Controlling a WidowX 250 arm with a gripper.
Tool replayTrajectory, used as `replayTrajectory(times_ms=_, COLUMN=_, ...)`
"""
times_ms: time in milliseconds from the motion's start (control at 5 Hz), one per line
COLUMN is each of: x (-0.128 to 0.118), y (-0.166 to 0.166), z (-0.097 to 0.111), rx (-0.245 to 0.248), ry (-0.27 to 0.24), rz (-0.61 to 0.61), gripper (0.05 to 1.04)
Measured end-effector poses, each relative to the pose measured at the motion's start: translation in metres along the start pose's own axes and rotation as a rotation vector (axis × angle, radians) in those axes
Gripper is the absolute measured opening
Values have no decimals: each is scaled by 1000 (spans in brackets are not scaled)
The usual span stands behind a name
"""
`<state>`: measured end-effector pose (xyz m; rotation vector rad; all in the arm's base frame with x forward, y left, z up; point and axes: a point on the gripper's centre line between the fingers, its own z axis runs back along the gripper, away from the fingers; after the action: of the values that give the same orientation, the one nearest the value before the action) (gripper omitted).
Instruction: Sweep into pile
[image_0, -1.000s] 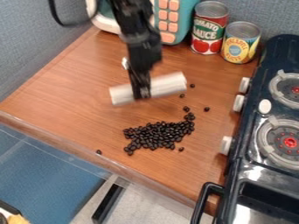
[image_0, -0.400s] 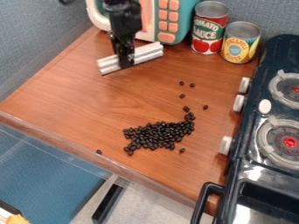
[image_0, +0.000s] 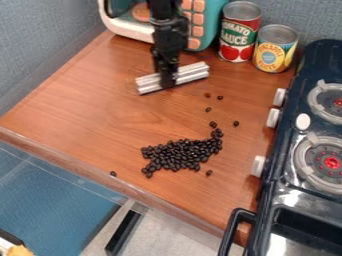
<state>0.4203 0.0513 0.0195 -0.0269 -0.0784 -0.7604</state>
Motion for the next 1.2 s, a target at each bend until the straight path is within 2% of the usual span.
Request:
replayTrajectory(times_ms=400, x=36, y=-28, z=-5, rx=9, ry=-18, rz=-84, gripper=372)
replayTrajectory(times_ms=600, x=36, y=-38, z=-6, rx=31, ry=-38, rz=-182, gripper=372)
replayTrajectory(times_ms=800, x=29, y=-50, z=-8, rx=42, ry=-58, rz=-367, gripper=372)
replayTrajectory(times_ms=1000, x=22, y=-64, z=-8, rx=37, ry=-88, rz=-487, gripper=372)
replayTrajectory(times_ms=1200, x=13, y=-80, z=-8, rx=8, ry=-103, rz=-517, gripper=372)
